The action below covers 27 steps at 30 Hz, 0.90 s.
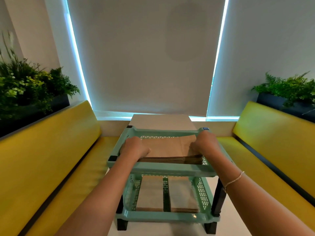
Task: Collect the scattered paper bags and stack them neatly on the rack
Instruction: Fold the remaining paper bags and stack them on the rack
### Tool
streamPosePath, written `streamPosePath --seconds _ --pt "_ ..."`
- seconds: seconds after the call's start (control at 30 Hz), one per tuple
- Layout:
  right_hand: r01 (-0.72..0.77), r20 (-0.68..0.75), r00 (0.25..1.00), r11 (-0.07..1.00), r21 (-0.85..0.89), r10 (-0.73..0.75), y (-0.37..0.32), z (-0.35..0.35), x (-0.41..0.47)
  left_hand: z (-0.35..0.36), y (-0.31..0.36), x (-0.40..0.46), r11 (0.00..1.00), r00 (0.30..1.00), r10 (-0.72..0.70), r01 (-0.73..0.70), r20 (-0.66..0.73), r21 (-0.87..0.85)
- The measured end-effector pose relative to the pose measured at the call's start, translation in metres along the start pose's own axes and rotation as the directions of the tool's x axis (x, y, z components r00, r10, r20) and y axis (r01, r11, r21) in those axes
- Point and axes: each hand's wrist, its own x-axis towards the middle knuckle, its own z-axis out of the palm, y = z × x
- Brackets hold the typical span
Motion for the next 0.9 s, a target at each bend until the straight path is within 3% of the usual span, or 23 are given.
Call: streamPosePath --seconds 0.3,0.4,0.5,0.57,0.7,0.77,0.83,0.9 --pt "-0.027 -0.007 1.0 1.0 -0.007 0.027 0.003 0.002 -0.004 -0.004 0.004 -0.006 1.0 1.0 -0.018 0.018 0.017 0.01" --pt "0.039 -0.105 0.994 0.999 -0.012 -0.04 0.002 -0.008 -0.018 -0.014 0.009 -0.027 0.982 0.989 0.09 -0.108 -0.118 -0.157" --pt "0.166 -0.181 0.971 0.985 0.046 -0.156 0.005 -0.023 -0.054 -0.026 0.013 -0.066 0.883 0.937 0.198 -0.297 -0.287 -0.363" --pt "0.205 -0.162 0.97 0.969 0.14 -0.182 0.012 -0.029 -0.088 -0.028 0.012 -0.096 0.811 0.925 0.234 -0.355 -0.299 -0.465" --pt "0.184 -0.015 0.983 0.973 0.141 -0.184 0.04 -0.02 -0.149 -0.008 -0.002 -0.151 0.743 0.946 0.306 -0.308 -0.107 -0.594" --pt "0.103 0.098 0.989 0.989 0.103 -0.113 0.06 0.0 -0.167 0.018 -0.016 -0.168 0.764 0.946 0.322 -0.232 0.045 -0.602" --pt "-0.001 0.227 0.974 1.0 0.009 -0.001 0.084 0.026 -0.181 0.048 -0.033 -0.184 0.852 0.928 0.282 -0.125 0.245 -0.509" --pt "-0.091 0.333 0.935 0.989 -0.117 0.125 0.108 0.054 -0.194 0.081 -0.052 -0.198 0.951 0.887 0.196 -0.067 0.417 -0.303"
